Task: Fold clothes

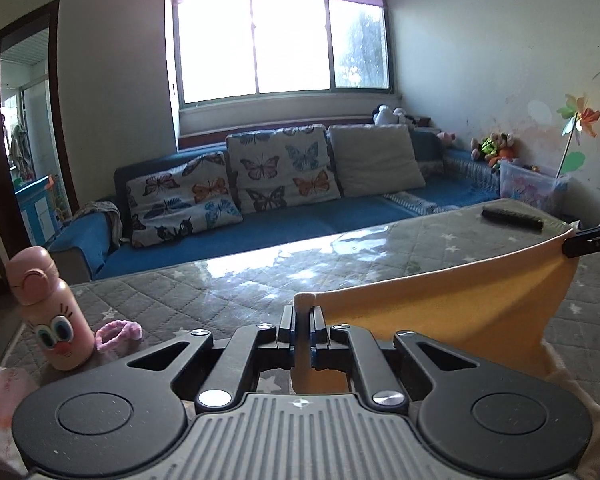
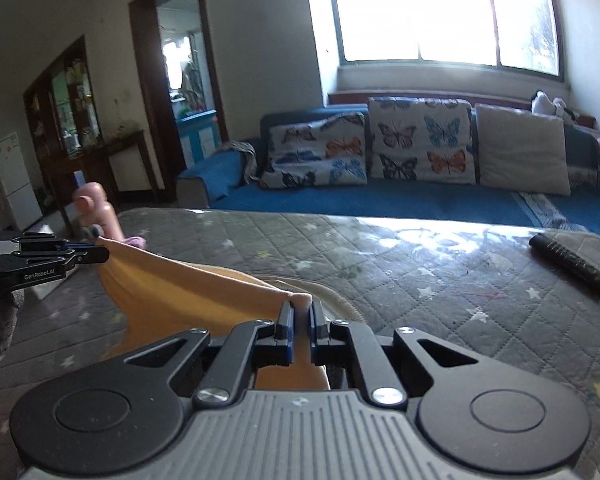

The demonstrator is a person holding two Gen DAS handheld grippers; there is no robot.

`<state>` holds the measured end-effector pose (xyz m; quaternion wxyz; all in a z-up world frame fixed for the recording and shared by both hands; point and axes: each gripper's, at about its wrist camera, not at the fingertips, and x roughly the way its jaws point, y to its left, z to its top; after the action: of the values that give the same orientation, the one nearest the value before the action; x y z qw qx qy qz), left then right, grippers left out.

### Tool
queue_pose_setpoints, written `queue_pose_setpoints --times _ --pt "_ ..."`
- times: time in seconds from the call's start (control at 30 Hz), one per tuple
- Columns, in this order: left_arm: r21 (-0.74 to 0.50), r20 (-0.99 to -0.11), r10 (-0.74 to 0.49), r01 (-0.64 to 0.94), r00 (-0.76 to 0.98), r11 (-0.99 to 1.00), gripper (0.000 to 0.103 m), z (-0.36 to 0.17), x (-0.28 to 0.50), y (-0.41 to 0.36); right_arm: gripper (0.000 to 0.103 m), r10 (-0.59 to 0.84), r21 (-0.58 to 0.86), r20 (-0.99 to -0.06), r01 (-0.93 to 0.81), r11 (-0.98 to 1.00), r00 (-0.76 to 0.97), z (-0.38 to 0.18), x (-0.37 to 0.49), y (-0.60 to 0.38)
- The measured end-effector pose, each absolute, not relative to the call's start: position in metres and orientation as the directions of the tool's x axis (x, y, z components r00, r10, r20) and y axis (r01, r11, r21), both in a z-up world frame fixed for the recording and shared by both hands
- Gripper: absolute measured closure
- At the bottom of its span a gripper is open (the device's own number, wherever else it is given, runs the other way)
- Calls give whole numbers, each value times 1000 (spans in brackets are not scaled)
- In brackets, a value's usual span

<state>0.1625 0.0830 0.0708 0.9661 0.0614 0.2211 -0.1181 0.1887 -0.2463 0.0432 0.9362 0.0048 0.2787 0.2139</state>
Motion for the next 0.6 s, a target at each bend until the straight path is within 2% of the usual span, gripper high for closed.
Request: queue_pose_setpoints --times 0.23,0.6 --pt "53 -414 -226 271 882 961 96 73 102 91 97 438 102 -516 -455 885 736 52 131 -247" --pt "33 -474 -253 304 843 952 96 50 38 96 97 467 60 -557 -527 848 687 47 64 -244"
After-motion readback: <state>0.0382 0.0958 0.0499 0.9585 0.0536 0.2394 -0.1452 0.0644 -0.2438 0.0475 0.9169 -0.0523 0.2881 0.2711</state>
